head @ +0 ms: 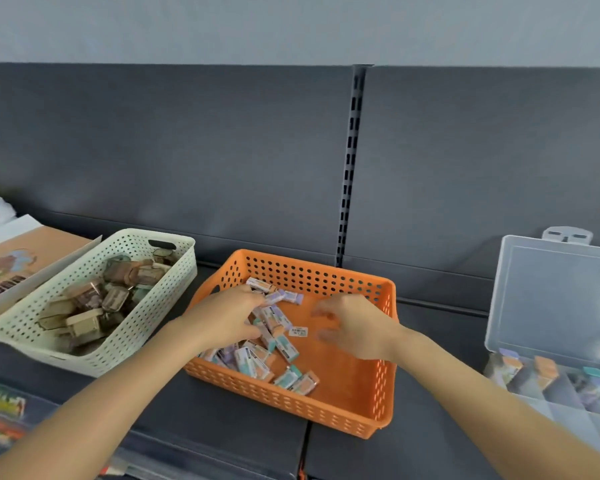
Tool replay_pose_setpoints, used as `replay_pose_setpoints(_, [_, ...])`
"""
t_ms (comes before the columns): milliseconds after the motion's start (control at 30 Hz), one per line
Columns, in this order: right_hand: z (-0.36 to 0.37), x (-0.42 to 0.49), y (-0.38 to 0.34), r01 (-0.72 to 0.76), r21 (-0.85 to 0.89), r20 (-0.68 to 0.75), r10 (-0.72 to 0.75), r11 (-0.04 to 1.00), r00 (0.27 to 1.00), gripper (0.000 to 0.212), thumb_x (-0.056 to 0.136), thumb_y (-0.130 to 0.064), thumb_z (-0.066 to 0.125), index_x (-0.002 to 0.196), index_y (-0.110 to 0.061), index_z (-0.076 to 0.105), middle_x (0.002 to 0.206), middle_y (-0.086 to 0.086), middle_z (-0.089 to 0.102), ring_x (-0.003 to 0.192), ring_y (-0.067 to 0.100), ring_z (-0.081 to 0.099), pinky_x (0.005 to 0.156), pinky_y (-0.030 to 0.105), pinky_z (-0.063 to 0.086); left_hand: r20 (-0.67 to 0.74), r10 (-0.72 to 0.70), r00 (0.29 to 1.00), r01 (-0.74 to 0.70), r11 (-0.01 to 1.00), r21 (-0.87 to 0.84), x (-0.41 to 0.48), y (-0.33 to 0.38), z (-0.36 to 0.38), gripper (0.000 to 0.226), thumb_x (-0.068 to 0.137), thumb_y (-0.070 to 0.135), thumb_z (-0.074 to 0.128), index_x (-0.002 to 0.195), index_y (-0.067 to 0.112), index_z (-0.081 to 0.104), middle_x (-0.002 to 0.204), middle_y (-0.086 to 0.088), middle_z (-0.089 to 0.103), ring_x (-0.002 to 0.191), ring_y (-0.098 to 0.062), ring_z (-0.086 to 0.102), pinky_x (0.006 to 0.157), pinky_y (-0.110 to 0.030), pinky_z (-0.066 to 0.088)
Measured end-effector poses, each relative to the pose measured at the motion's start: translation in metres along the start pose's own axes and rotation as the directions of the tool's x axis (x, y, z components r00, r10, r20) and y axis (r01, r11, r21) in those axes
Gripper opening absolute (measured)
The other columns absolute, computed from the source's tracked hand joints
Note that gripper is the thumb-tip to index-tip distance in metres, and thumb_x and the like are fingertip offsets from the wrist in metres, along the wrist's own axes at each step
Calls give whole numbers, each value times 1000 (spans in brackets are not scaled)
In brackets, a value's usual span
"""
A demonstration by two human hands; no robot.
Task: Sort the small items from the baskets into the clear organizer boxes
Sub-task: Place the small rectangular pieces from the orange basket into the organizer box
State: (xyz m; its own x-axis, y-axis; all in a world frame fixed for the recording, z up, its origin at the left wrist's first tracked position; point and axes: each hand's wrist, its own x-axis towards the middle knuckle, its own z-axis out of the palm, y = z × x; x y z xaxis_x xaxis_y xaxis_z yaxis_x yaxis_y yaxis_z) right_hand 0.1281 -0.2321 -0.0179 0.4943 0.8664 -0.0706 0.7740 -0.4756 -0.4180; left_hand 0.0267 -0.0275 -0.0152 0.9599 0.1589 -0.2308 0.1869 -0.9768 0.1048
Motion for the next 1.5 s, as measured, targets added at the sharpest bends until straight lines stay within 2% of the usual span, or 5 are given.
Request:
replay_pose_setpoints(133, [13,29,-14,-84,-3,85,84,996,993,35,93,-25,56,123,-8,60,123,5,62,107,22,59,91,33,49,35,10,999,-11,999,30,14,-14,1,43,86,35,62,124,18,53,118,2,52,102,-15,54,87,-38,50])
replay_pose_setpoints(267, [29,62,-28,-224,9,105,222,974,969,35,94,-29,56,65,-11,46,64,-1,47,54,14,43,49,22,37,28,49,998,-50,999,10,24,-21,2,35,87,27,61,117,12,58,116,-1,55,104,-19,55,88,-41,49])
replay_pose_setpoints(433, [44,84,-39,-364,117,123,350,924,929,41,92,-23,59,58,-15,38,55,-3,40,43,9,36,38,17,30,-7,84,996,-84,996,-2,33,-31,6,7,86,19,60,92,16,58,93,8,51,91,-14,52,70,-27,45])
replay_pose_setpoints(1033, [21,56,-3,-333,-228,130,367,915,921,9,91,-17,55,95,-9,56,90,2,52,80,17,52,53,18,38,-38,170,985,-172,984,-37,59,-19,12,22,90,25,58,109,13,59,102,-1,57,90,-20,57,76,-37,50])
replay_pose_setpoints(1500, [6,33,12,-344,-25,-73,342,938,937,12,88,-13,57,96,-11,67,84,2,63,63,12,53,47,18,39,89,366,926,-327,899,-291,48,11,4,25,80,16,70,105,20,67,98,11,63,88,-3,58,79,-21,52])
